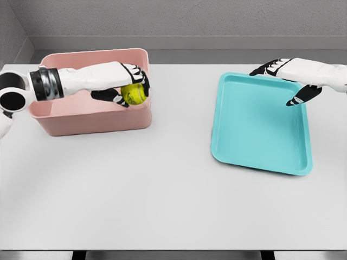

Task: Put the tennis from the blue tray into the pink basket with both arms

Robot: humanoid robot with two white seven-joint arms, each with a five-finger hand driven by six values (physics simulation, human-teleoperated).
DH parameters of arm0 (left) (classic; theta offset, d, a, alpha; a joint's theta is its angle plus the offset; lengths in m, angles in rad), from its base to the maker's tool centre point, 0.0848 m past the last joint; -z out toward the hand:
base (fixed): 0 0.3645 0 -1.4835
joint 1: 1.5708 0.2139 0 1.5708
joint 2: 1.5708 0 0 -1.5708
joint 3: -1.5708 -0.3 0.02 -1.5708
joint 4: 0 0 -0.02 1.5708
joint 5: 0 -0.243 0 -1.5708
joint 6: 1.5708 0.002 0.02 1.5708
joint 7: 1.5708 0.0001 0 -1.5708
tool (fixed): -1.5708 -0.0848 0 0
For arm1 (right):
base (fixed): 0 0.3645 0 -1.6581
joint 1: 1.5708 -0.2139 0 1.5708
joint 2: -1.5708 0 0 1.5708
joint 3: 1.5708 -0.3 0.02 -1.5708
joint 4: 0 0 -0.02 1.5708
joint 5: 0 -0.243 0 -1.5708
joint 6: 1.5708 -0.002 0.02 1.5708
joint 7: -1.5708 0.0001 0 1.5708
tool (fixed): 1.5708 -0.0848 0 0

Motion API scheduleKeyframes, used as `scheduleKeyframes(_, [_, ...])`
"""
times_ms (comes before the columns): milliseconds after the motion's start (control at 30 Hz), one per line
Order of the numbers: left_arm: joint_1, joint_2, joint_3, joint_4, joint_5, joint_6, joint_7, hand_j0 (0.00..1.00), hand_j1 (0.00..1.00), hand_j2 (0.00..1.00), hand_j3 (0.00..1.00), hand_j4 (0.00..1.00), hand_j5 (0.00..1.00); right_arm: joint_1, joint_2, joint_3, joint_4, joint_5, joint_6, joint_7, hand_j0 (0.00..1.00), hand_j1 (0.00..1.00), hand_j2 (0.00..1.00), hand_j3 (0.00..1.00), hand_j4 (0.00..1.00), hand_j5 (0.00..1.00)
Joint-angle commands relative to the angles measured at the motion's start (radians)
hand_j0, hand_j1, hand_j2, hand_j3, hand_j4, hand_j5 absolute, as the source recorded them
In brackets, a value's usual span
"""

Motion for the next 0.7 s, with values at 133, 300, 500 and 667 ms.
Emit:
scheduleKeyframes(133, [-0.018,-0.022,0.002,0.199,0.003,0.003,0.004,0.27,0.27,0.27,0.27,0.27,0.27,0.0,-0.001,-0.001,0.0,-0.006,0.002,0.0,1.0,1.0,1.0,1.0,1.0,1.0])
scheduleKeyframes(300, [-0.035,-0.053,0.004,0.293,0.0,0.003,0.004,0.27,0.27,0.27,0.27,0.27,0.27,-0.002,-0.001,-0.001,0.0,-0.006,0.002,0.0,1.0,1.0,1.0,1.0,1.0,1.0])
scheduleKeyframes(500, [-0.049,-0.08,0.024,0.323,-0.003,0.003,0.013,0.54,0.54,0.54,0.54,0.54,0.54,-0.002,-0.001,-0.001,0.0,-0.006,0.002,0.0,1.0,1.0,1.0,1.0,1.0,1.0])
scheduleKeyframes(667, [-0.049,-0.079,0.025,0.323,-0.003,0.003,0.037,0.92,0.92,0.92,0.92,0.92,0.92,-0.002,-0.001,-0.001,0.0,-0.006,0.002,0.0,1.0,1.0,1.0,1.0,1.0,1.0])
